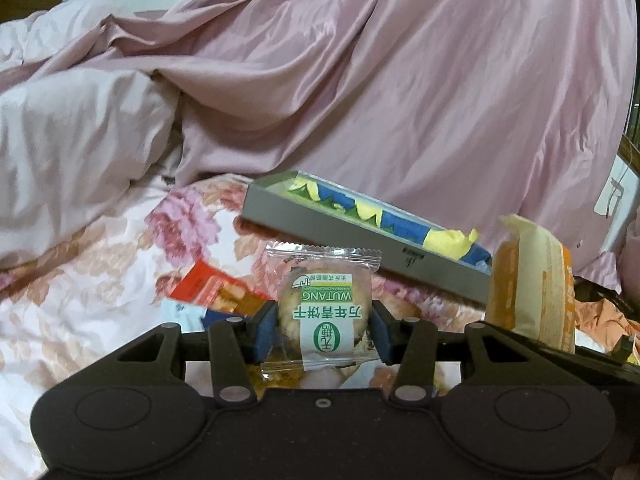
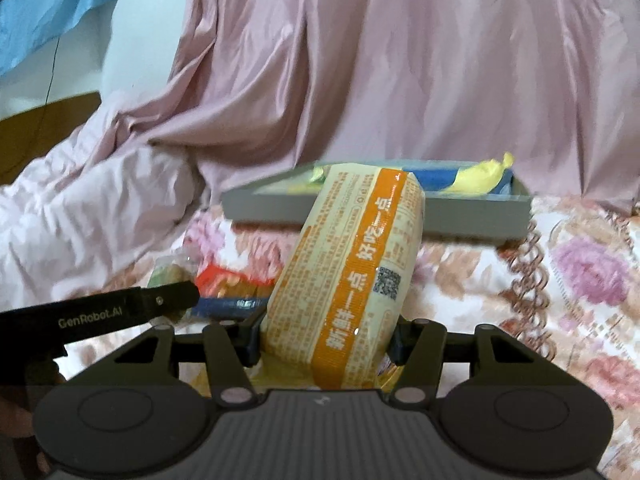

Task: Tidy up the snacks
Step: 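Carry the biscuit and bread bag with both tools into the grey tray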

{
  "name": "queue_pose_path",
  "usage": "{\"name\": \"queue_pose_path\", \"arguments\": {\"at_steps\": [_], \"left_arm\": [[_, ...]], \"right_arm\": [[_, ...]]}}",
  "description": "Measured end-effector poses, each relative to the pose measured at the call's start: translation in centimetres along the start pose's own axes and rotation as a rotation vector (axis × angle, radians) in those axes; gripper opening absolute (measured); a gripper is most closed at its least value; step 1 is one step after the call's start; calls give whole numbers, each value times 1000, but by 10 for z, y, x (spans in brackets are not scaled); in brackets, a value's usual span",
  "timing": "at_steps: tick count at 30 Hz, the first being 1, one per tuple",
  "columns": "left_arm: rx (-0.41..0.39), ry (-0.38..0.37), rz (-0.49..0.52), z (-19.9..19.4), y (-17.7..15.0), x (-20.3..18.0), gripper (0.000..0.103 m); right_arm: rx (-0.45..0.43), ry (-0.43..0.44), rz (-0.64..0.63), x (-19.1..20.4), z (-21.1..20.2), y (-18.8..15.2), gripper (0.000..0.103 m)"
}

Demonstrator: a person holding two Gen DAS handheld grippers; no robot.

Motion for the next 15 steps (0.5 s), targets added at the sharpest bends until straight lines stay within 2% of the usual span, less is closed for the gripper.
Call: {"name": "queue_pose_path", "arguments": {"at_steps": [10, 15], "left_arm": [[-53, 39, 48, 28, 48, -36, 51], [-68, 42, 42, 66, 72, -56, 51]], "right_arm": [[-156, -10, -18, -28, 1, 49, 61], [-242, -71, 4, -58, 22, 75, 61]]}}
Point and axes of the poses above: each gripper's, at about its wrist camera, not at the fingertips, and z roughly the way its jaws point, x to its left, y to its top, the point moved 5 cm from there along z, roughly the way its jaws point, and after that the axes turned 7 degrees about -z, right-handed, at the moved point
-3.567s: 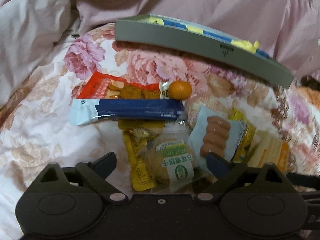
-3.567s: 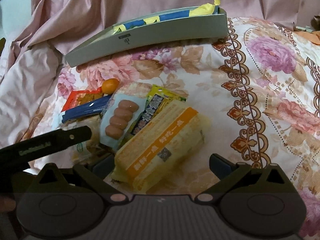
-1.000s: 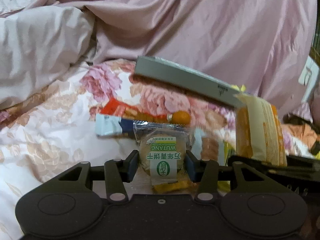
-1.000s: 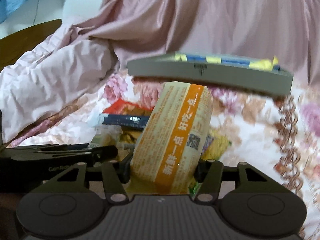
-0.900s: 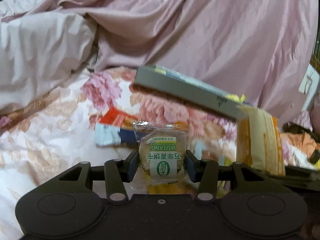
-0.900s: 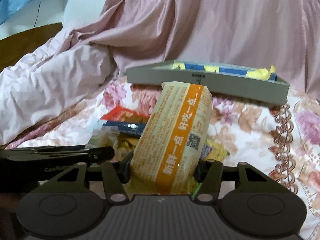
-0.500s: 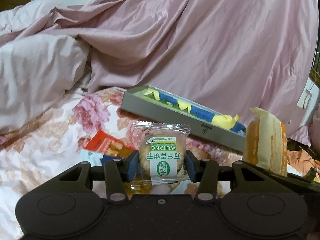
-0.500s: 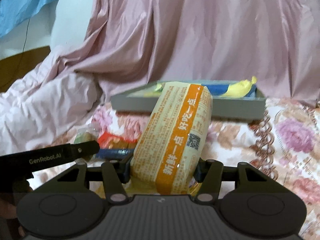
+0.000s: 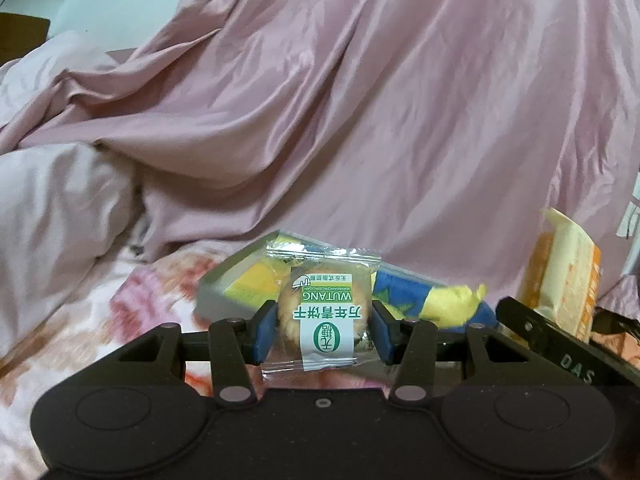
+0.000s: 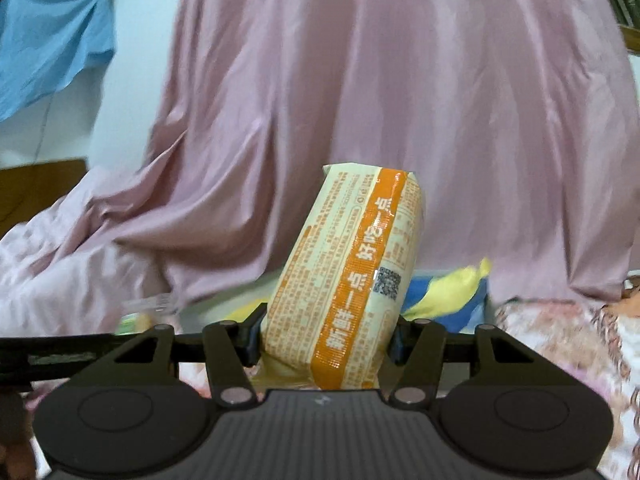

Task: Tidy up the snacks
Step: 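Carry the biscuit and bread bag with both tools into the grey tray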

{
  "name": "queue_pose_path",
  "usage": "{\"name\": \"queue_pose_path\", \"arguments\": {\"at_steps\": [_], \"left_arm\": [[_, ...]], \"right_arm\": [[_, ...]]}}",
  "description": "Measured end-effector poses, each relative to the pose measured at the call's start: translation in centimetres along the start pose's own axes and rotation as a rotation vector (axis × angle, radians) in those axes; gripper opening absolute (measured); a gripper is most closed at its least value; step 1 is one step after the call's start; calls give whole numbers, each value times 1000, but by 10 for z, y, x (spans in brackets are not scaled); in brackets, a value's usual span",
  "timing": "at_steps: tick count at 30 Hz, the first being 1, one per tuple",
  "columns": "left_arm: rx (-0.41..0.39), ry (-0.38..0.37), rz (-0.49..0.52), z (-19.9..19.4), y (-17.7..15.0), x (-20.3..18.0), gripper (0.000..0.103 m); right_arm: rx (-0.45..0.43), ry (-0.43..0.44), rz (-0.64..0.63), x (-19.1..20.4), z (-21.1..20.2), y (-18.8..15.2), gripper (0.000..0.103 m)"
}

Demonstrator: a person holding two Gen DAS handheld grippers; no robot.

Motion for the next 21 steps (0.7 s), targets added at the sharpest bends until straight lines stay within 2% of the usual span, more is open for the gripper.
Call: {"name": "queue_pose_path", "arguments": {"at_steps": [3, 8, 17, 21], "left_arm": [[-15, -7, -5, 25, 5, -14, 51], [-16, -2, -25, 67, -1, -35, 51], [92, 14, -53, 115, -29, -39, 51], [110, 30, -42, 122, -39, -35, 51]], "right_arm": [[-38, -54, 38, -21, 16, 7, 61], [-76, -95, 71, -46, 38, 7, 61], [-56, -106, 89, -70, 67, -8, 61], [16, -70, 124, -74, 78, -18, 60]]}}
Point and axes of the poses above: each gripper's, at about its wrist camera, not at the fingertips, and z roughly the way its jaws point, x to its left, y to its top, the point moved 5 cm from there along z, roughly the way its jaws point, and after that the axes turned 7 degrees about -z, right-handed, at the moved point
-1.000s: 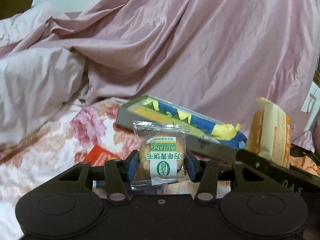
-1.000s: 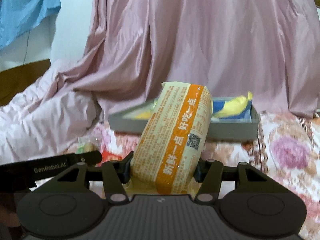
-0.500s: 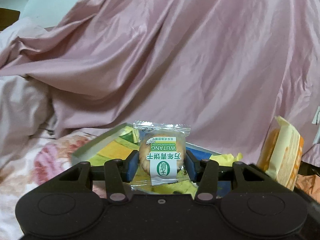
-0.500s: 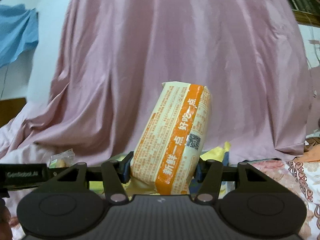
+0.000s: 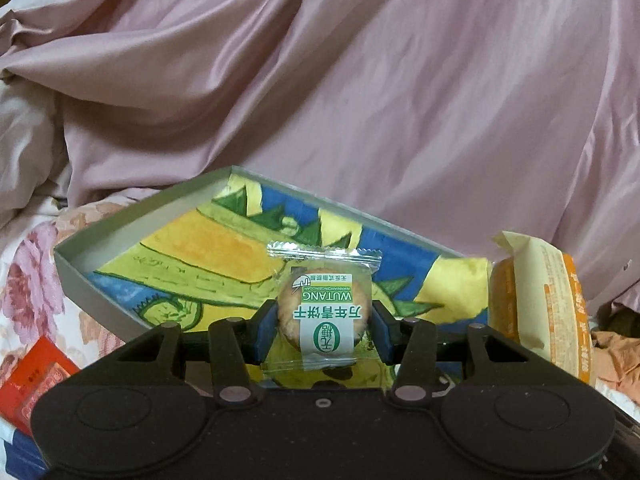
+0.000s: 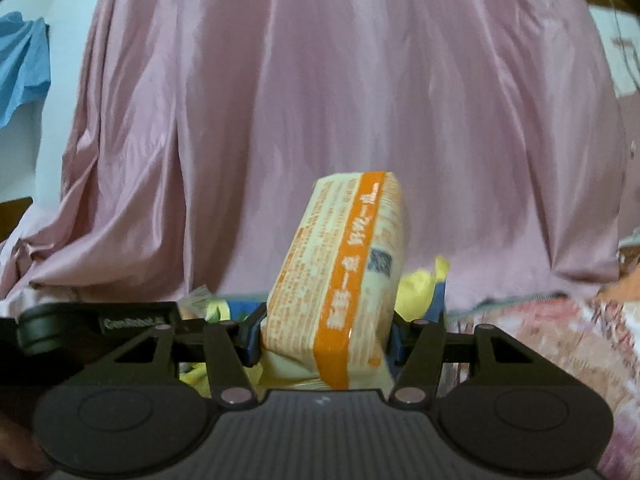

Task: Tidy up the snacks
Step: 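Carry the biscuit and bread bag with both tools into the grey tray, then open both tools to release the snacks and lift away from the tray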

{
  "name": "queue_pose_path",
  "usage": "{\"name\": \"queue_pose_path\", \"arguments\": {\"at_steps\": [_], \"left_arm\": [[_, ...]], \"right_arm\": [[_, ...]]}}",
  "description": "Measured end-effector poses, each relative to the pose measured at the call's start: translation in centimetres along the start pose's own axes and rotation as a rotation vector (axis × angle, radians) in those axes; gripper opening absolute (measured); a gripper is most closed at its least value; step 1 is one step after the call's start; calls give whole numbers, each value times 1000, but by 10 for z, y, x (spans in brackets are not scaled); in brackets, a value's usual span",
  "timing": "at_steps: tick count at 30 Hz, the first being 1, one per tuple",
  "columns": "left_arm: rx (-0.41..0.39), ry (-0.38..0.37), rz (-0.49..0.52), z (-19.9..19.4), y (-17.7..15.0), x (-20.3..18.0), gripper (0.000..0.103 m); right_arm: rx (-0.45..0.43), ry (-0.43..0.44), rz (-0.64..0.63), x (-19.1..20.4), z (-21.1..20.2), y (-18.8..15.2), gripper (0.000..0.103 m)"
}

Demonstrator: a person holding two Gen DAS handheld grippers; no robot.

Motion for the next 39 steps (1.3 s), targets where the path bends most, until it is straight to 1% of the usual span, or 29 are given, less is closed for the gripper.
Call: {"name": "queue_pose_path", "arguments": {"at_steps": [3, 12, 15, 16, 17, 18, 20, 21, 24, 25, 26, 27, 29, 32, 39], "left_arm": [[1, 6, 25, 3, -1, -1, 51], [21, 29, 24, 10, 2, -2, 51], [1, 15, 9, 4, 6, -4, 65], [-6, 13, 8, 1, 8, -5, 72], [-12, 17, 8, -1, 9, -6, 77], [-22, 23, 5, -5, 11, -6, 78], [-27, 23, -2, -11, 14, -5, 86], [-33, 22, -8, -16, 15, -3, 88], [-64, 25, -10, -33, 22, 1, 94], [-74, 28, -10, -40, 25, 3, 100], [-88, 35, -14, -47, 27, 6, 102], [-103, 45, -18, -54, 29, 7, 102], [-119, 67, -12, -67, 32, 9, 102], [-137, 100, 14, -86, 33, 12, 102], [-159, 134, 57, -140, 27, 28, 102]], "right_arm": [[64, 27, 18, -1, 6, -9, 60], [98, 48, 35, -6, 7, -13, 60], [105, 46, 46, -9, 6, -13, 62], [105, 44, 48, -9, 6, -12, 65], [104, 40, 47, -10, 6, -12, 68], [104, 32, 45, -10, 6, -12, 69], [99, 28, 36, -10, 6, -12, 73], [98, 23, 28, -10, 6, -11, 74], [87, -1, 20, -9, 3, -9, 83], [81, -7, 21, -10, 1, -8, 86], [74, -14, 20, -10, -1, -7, 88], [65, -19, 18, -10, -3, -6, 90], [42, -22, 11, -8, -9, -3, 96], [3, -27, -13, -3, -20, 0, 101], [-73, -77, -111, 15, -41, 9, 103]]}}
Point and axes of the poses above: each gripper's, at about its wrist camera, not at the fingertips, and z roughly the way its jaws point, x to its left, y to its top, the point moved 5 cm from there along z, roughly the way its jaws point, and after that the axes turned 7 degrees about -z, right-handed, at the moved point
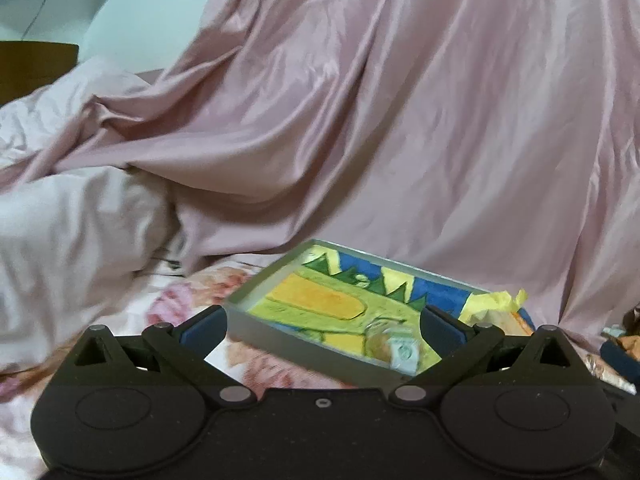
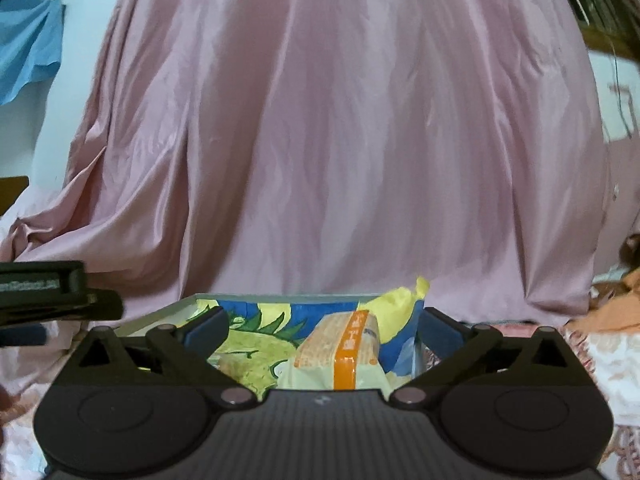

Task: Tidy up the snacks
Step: 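Open both tools to release the snacks and lift away from the tray, then lower the left tool to the gold foil packet while the right tool approaches the brown packet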

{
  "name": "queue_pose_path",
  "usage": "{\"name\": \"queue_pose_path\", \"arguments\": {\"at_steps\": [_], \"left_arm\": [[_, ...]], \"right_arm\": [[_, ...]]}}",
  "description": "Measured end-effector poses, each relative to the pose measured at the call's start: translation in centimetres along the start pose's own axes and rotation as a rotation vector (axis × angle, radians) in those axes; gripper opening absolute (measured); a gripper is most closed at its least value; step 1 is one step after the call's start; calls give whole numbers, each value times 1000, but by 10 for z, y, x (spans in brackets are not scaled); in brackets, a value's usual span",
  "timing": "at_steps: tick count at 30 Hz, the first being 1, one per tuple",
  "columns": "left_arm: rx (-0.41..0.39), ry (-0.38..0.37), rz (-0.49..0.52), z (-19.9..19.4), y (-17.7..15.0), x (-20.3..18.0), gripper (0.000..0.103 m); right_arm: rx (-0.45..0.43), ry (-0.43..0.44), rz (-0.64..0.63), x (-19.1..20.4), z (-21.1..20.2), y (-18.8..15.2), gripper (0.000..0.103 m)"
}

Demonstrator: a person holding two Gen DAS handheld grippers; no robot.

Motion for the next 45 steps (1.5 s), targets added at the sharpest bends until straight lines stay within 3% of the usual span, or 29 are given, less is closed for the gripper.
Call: {"name": "queue_pose_path", "arguments": {"at_steps": [11, 18, 24, 31, 34, 39, 45], "left_arm": [[78, 5, 41, -68, -46, 57, 102], [144, -2, 41, -89, -73, 87, 102], [224, 1, 36, -90, -92, 109, 102], [302, 21, 68, -82, -116, 129, 102], [327, 29, 64, -74, -121, 135, 102], [354, 12, 78, -54, -125, 131, 102], [366, -25, 88, -28, -125, 121, 102]], "right_arm": [[-39, 5, -119, 32, -63, 2, 103], [31, 34, -161, 60, -98, -15, 103], [153, 86, -134, 76, -127, -32, 103], [451, 197, -145, 98, -129, -70, 103], [524, 200, -169, 105, -123, -84, 103], [611, 222, -150, 110, -119, -100, 103], [657, 240, -200, 118, -109, -110, 103]]}}
Point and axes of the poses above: each gripper's, at about its wrist camera, not at the fingertips, and z roughly the way its jaws point, x to its left, y to its top, the point moved 5 cm from there along z, roughly the way its jaws point, and after that the axes turned 7 degrees about -z, right-handed, at the moved point
